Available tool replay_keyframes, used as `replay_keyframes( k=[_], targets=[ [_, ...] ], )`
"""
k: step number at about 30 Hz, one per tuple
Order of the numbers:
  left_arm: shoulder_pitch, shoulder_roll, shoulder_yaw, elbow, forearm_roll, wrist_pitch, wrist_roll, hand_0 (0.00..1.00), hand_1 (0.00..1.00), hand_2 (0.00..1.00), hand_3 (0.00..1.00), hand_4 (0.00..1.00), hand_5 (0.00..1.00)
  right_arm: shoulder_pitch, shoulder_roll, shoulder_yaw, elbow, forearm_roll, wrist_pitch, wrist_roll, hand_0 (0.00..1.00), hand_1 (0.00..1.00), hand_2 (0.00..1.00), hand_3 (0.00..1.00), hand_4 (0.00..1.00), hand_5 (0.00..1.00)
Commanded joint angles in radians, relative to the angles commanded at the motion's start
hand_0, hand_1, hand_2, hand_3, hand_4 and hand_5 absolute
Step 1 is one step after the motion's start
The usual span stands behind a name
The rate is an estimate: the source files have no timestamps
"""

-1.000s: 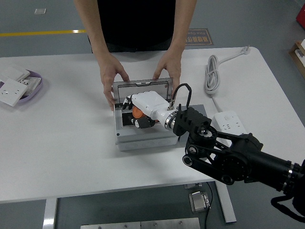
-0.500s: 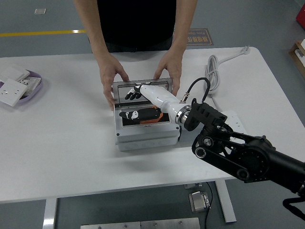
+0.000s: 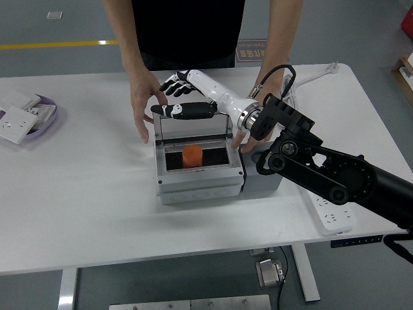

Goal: Pick up the cylinder from the cube,place it in the box,flap close box

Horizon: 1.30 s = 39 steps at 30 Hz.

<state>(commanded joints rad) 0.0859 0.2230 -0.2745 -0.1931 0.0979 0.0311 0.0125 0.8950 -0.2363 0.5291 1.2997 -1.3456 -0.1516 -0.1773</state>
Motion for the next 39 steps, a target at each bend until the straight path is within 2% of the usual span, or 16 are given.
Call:
replay_keyframes(
  k=[6, 7, 11, 16, 20, 29, 39],
  targets=[
    [0.0, 0.002, 0.006, 0.0, -0.003, 0.0, 0.001, 0.629, 0.647, 0.625, 0.668, 0.722, 0.253, 0.04, 0.017, -0.034, -0.056, 0.007, 0.004, 0.005, 0.737, 0.655, 0.675, 0.671, 0.813, 0.593],
    [-0.001, 0.002, 0.005, 0.0, -0.001, 0.0, 0.001, 0.629, 0.647, 0.625, 0.668, 0.722, 0.253, 0.048, 0.02, -0.041, -0.07, 0.009, 0.004, 0.007, 0.736, 0.653, 0.672, 0.669, 0.786, 0.571],
    [-0.004, 0.004, -0.001, -0.001, 0.005, 0.0, 0.001, 0.629, 0.647, 0.625, 0.668, 0.722, 0.253, 0.074, 0.031, -0.068, -0.127, 0.02, 0.003, 0.015, 0.736, 0.653, 0.672, 0.669, 0.786, 0.571],
    [-0.006, 0.005, -0.006, -0.001, 0.011, 0.0, 0.001, 0.629, 0.647, 0.625, 0.668, 0.722, 0.253, 0.088, 0.031, -0.105, -0.178, 0.034, 0.005, 0.019, 0.734, 0.65, 0.671, 0.669, 0.783, 0.57],
    [-0.005, 0.005, -0.006, -0.001, 0.011, 0.0, 0.001, 0.629, 0.647, 0.625, 0.668, 0.722, 0.253, 0.083, 0.025, -0.117, -0.193, 0.039, 0.008, 0.018, 0.729, 0.647, 0.667, 0.668, 0.786, 0.573],
    [-0.005, 0.004, -0.014, 0.0, 0.015, 0.0, 0.001, 0.629, 0.647, 0.625, 0.668, 0.722, 0.253, 0.06, -0.008, -0.12, -0.148, 0.013, 0.012, 0.003, 0.729, 0.645, 0.665, 0.666, 0.786, 0.574],
    [-0.001, 0.001, -0.022, -0.001, 0.019, 0.0, 0.001, 0.629, 0.647, 0.625, 0.668, 0.722, 0.253, -0.018, -0.071, -0.092, -0.014, -0.051, 0.013, -0.026, 0.73, 0.645, 0.664, 0.666, 0.782, 0.57]
  ],
)
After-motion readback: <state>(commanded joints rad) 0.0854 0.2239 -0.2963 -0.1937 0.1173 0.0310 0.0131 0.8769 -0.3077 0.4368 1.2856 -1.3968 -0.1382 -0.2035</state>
